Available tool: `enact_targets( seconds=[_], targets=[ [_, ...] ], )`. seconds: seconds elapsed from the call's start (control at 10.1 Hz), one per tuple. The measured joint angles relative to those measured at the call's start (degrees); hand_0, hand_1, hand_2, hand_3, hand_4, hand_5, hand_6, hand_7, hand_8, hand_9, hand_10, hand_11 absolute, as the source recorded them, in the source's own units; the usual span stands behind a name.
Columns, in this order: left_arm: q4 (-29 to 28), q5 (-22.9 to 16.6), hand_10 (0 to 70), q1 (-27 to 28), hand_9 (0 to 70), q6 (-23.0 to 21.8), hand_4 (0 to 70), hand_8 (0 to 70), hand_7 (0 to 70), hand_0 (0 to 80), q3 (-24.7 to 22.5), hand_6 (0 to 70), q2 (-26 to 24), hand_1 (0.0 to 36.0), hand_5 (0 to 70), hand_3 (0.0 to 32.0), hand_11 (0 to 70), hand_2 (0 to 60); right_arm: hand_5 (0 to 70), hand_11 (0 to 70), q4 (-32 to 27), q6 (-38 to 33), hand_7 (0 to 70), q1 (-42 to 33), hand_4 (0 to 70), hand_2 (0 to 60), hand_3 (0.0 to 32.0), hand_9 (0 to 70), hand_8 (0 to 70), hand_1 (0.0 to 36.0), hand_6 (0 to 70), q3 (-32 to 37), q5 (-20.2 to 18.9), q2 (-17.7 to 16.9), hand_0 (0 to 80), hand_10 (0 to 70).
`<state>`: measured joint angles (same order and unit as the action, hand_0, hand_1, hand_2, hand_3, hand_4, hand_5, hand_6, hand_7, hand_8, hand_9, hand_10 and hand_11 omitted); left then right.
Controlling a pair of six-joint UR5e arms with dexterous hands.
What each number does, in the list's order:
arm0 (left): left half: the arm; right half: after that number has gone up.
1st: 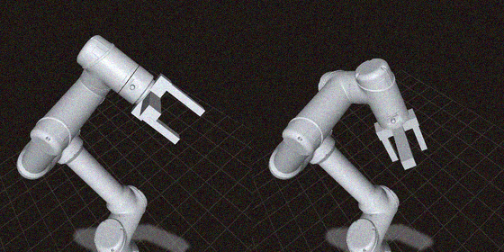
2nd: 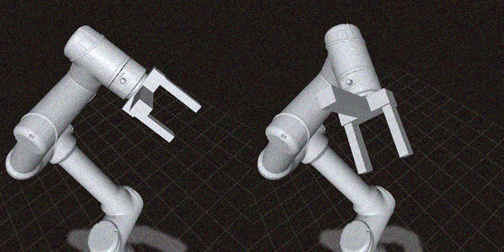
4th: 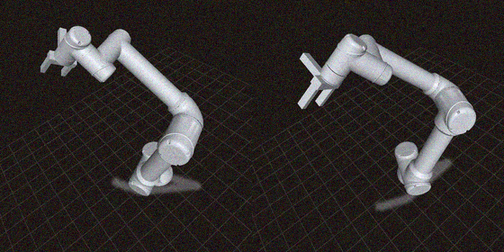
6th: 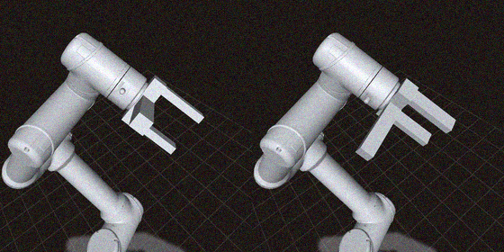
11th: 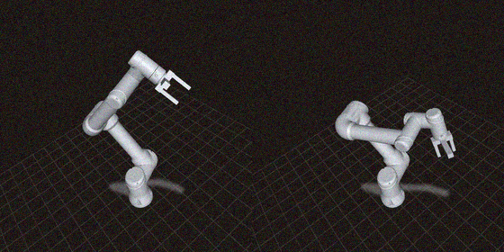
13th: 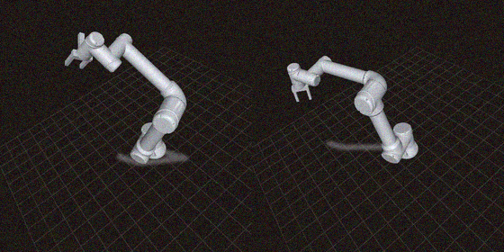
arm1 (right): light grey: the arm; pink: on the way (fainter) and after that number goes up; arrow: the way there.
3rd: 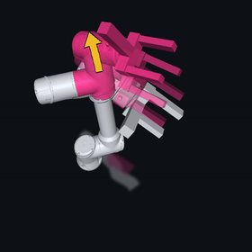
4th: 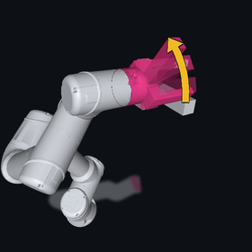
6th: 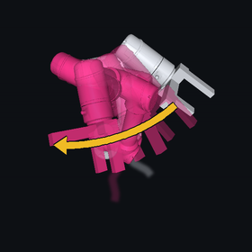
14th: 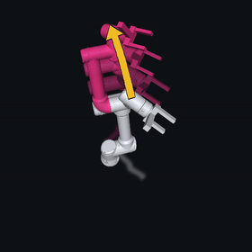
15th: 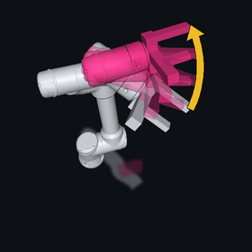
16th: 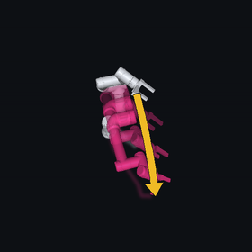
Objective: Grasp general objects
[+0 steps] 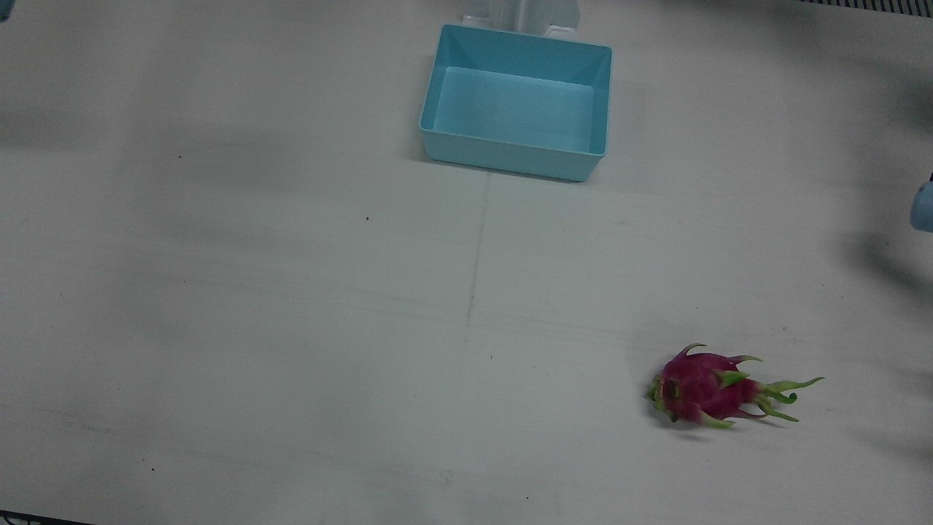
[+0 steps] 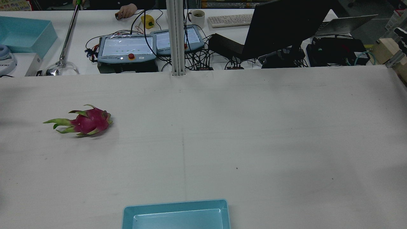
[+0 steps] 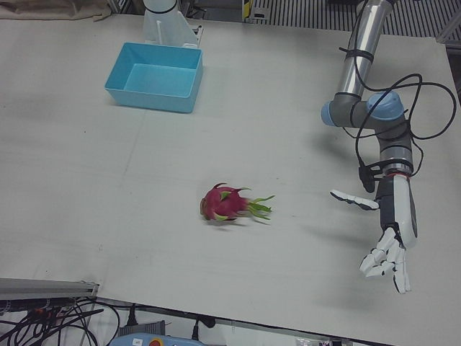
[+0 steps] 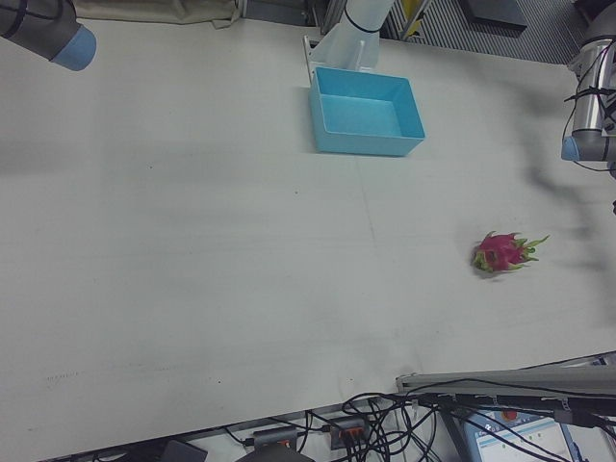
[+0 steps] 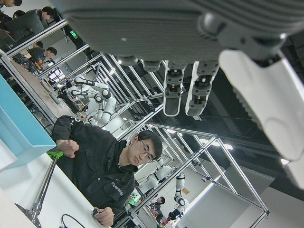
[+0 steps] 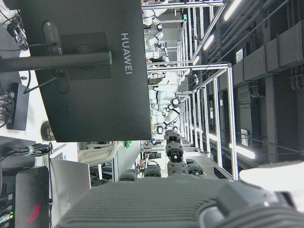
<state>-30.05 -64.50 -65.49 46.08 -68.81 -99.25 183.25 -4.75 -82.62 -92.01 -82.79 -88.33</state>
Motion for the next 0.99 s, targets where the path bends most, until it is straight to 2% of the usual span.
enact_targets(
  seconds=[0.2, 0.39, 0.49, 0.69, 0.89, 0.99],
  targets=[
    [0.3, 0.0, 0.0, 1.2, 5.4, 0.4, 27.2, 2.4, 34.2, 48.6, -0.5, 17.4, -0.2, 10.0, 11.1, 0.0, 0.0, 0.0, 0.0, 0.0, 0.0, 0.0, 0.0, 0.0, 0.0, 0.0, 0.0, 0.0, 0.0, 0.0, 0.0, 0.0, 0.0, 0.0, 0.0, 0.0],
    [1.9, -0.2, 0.0, 4.7, 6.5, 0.6, 29.3, 3.2, 39.6, 49.1, -2.3, 21.0, -0.4, 10.4, 13.2, 0.0, 0.0, 0.0, 0.0, 0.0, 0.0, 0.0, 0.0, 0.0, 0.0, 0.0, 0.0, 0.0, 0.0, 0.0, 0.0, 0.0, 0.0, 0.0, 0.0, 0.0],
    [2.5, -0.3, 0.0, 5.7, 6.8, 0.6, 29.6, 3.3, 40.8, 50.2, -2.9, 21.6, -0.4, 12.1, 15.1, 0.0, 0.0, 0.4, 0.0, 0.0, 0.0, 0.0, 0.0, 0.0, 0.0, 0.0, 0.0, 0.0, 0.0, 0.0, 0.0, 0.0, 0.0, 0.0, 0.0, 0.0],
    [3.9, -0.6, 0.0, 6.4, 6.8, -0.1, 28.7, 3.3, 41.0, 52.1, -4.9, 21.9, -0.1, 15.5, 15.6, 0.0, 0.0, 6.1, 0.0, 0.0, 0.0, 0.0, 0.0, 0.0, 0.0, 0.0, 0.0, 0.0, 0.0, 0.0, 0.0, 0.0, 0.0, 0.0, 0.0, 0.0],
    [6.0, -3.0, 0.0, 6.0, 4.5, -0.6, 22.5, 1.7, 29.5, 57.1, -7.9, 13.5, 0.4, 26.4, 10.4, 0.0, 0.0, 24.2, 0.0, 0.0, 0.0, 0.0, 0.0, 0.0, 0.0, 0.0, 0.0, 0.0, 0.0, 0.0, 0.0, 0.0, 0.0, 0.0, 0.0, 0.0],
    [6.5, -5.4, 0.0, 5.4, 3.1, -0.5, 18.9, 0.8, 22.9, 58.3, -9.1, 9.0, 0.6, 29.6, 7.5, 0.0, 0.0, 30.4, 0.0, 0.0, 0.0, 0.0, 0.0, 0.0, 0.0, 0.0, 0.0, 0.0, 0.0, 0.0, 0.0, 0.0, 0.0, 0.0, 0.0, 0.0]
  ],
)
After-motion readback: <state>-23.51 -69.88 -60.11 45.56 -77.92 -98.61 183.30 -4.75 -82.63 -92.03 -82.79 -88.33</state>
